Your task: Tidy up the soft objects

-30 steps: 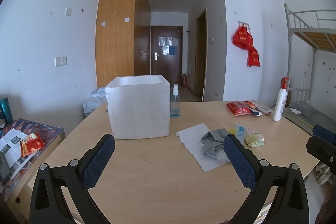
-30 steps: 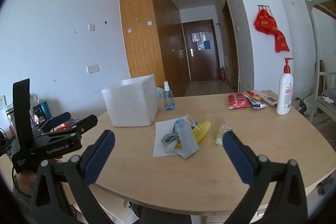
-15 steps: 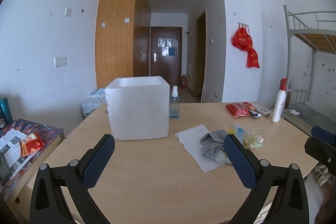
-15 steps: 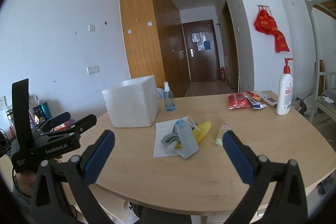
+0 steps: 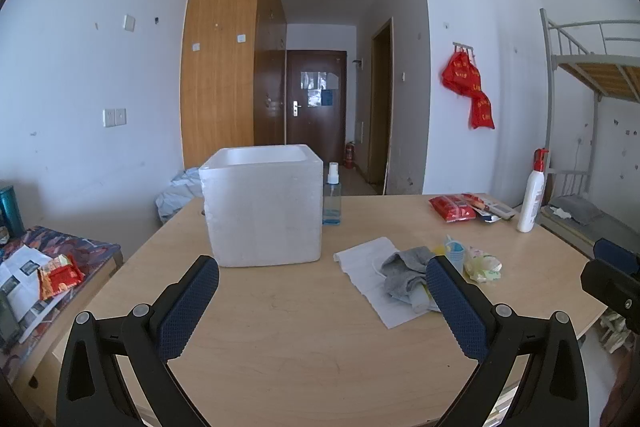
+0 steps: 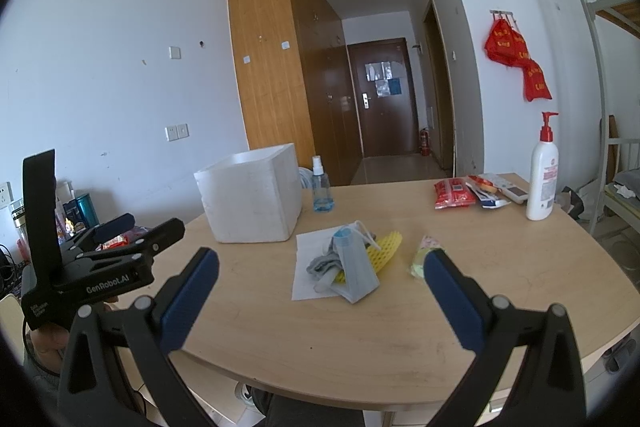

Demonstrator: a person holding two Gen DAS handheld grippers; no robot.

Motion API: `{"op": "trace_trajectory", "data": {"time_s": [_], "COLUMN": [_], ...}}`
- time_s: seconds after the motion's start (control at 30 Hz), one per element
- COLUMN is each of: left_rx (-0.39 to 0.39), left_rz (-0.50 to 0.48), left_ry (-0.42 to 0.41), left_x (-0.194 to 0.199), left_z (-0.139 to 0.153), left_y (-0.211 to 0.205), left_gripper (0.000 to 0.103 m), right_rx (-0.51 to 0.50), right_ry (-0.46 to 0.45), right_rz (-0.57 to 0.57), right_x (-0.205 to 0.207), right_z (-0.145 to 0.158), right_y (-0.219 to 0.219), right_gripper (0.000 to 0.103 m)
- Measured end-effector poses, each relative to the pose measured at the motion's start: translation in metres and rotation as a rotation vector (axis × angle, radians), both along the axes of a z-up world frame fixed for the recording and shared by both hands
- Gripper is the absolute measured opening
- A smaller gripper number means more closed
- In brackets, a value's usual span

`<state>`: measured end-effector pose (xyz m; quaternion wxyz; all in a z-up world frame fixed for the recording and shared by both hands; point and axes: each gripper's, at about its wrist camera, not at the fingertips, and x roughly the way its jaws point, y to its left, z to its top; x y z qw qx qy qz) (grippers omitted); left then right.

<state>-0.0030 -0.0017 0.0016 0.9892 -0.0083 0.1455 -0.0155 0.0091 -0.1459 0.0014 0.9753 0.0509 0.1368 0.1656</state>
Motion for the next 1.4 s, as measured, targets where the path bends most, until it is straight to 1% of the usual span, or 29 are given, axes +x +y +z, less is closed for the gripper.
{"op": "trace_trajectory", "data": {"time_s": [0.3,0.53,0.7,0.8,0.97,1.2,1.4], "left_rx": [-0.001,-0.002,-0.008,0.003,0.002,0.012,0.021], "left_rz": [0.0,-0.011,-0.036,-0.05,-0.069,-0.091,-0.13], "left_ry": [0.005,0.028,0.037,0.049,0.089,0.126,0.17], "left_x": [0.0,0.009,0.023,0.033,0.055,0.084,0.108], "left_z": [0.001,0.001,0.001,0.001,-0.001,-0.005,-0.011], "left_y": [0.0,0.0,-0.003,-0.007,-0.013,-0.025,-0.033], "left_gripper": [0.103,0.103,0.103,0.103,0.103,0.103,0.103], "right_rx": [-0.002,-0.003,0.008,0.01,-0.021,-0.013,-0.047], "right_ry": [0.001,0.017,0.034,0.041,0.08,0.131,0.171], "right_rz": [-0.001,-0.003,-0.019,-0.024,-0.053,-0.059,-0.094], "right_x": [0.0,0.014,0.031,0.041,0.062,0.086,0.105], "right_z": [0.0,0.0,-0.002,-0.003,-0.007,-0.014,-0.02], "right_y": [0.001,-0.002,-0.009,-0.014,-0.017,-0.024,-0.029], "right_gripper": [0.103,0.103,0.103,0.103,0.103,0.103,0.103]}}
